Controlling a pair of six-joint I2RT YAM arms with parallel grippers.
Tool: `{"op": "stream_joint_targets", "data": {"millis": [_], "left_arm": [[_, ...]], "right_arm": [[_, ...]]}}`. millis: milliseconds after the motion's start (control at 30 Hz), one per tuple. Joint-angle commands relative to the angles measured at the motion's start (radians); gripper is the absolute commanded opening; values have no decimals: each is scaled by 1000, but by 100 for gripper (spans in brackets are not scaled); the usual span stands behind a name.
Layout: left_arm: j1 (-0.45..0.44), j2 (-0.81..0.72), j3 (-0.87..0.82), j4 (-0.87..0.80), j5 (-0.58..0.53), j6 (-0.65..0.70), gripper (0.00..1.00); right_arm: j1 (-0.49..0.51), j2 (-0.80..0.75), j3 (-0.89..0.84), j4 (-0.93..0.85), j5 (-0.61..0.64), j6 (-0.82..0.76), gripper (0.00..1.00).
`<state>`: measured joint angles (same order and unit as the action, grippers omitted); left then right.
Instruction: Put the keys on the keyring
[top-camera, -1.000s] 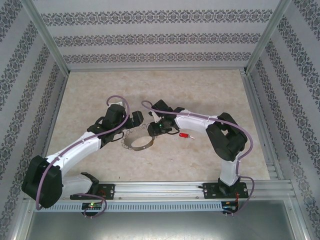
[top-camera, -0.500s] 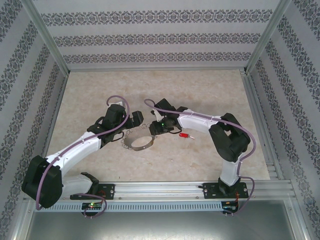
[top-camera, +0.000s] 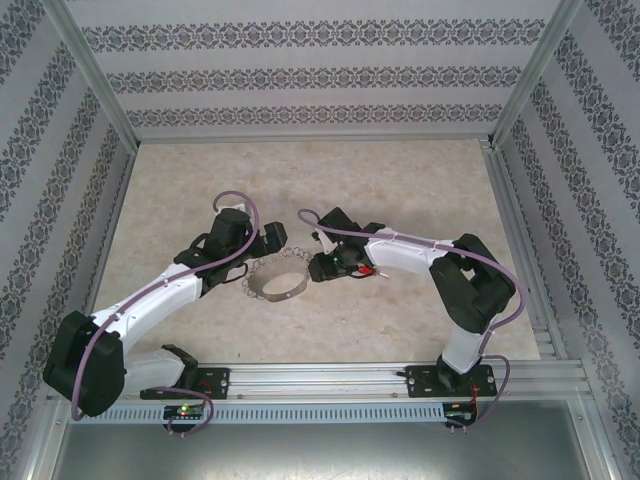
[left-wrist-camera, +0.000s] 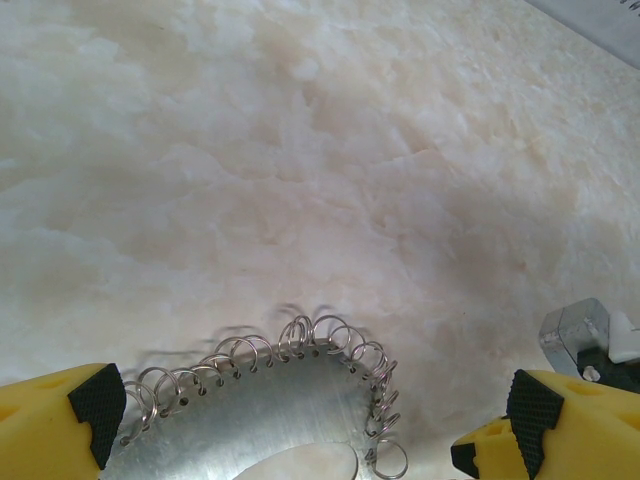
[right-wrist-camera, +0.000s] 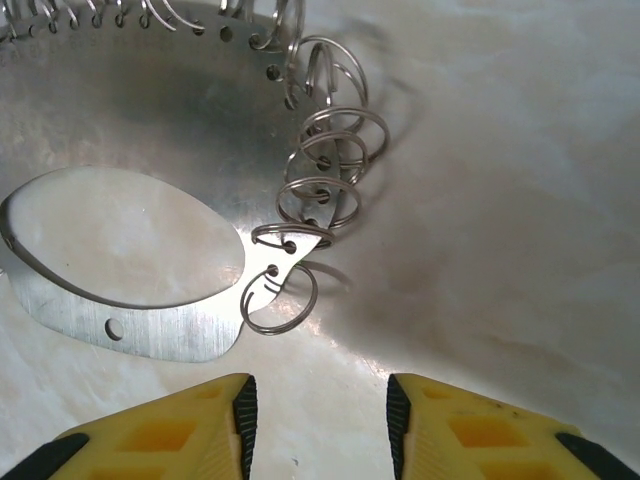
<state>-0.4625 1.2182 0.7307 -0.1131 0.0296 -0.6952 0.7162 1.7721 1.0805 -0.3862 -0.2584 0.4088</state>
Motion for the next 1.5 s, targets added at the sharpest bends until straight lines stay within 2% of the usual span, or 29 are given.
{"op": "stream_joint_targets", "data": {"millis": [0, 167, 367, 867, 1467], "left_arm": [[9, -12, 4, 7, 49, 1, 100], [24, 6, 32, 18, 149, -17, 100], [38, 16, 48, 27, 141, -20, 100], [43, 40, 38, 33, 126, -13, 100], [44, 37, 38, 26, 116, -6, 100]], "right_arm": [[21, -43, 2, -1, 58, 28, 45], [52, -24, 3, -14, 162, -18, 53], [72, 1, 15, -6, 195, -29, 56], [96, 98, 96, 7, 127, -13, 55], [100, 151, 123, 23, 111, 3, 51]]}}
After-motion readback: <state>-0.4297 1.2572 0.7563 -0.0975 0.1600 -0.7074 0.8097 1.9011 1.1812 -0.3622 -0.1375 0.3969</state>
